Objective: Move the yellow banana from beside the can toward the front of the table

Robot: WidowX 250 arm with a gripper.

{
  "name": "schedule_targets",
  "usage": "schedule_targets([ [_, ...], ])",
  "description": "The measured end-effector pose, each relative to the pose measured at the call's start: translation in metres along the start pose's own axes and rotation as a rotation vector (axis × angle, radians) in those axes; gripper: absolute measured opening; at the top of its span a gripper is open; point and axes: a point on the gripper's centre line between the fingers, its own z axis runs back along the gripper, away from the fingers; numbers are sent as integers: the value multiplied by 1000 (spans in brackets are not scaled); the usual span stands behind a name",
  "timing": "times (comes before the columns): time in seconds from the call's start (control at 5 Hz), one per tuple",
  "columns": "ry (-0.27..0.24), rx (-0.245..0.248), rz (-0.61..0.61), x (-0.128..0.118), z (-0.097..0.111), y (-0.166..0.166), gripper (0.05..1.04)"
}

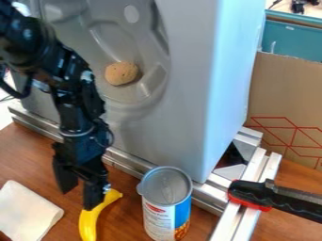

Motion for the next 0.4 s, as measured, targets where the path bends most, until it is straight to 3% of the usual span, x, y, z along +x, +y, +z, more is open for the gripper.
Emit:
schedule_targets([
  [0.2,28,-13,36,12,-7,-5,1001],
  [0.4,108,7,61,14,-22,-10,1001],
])
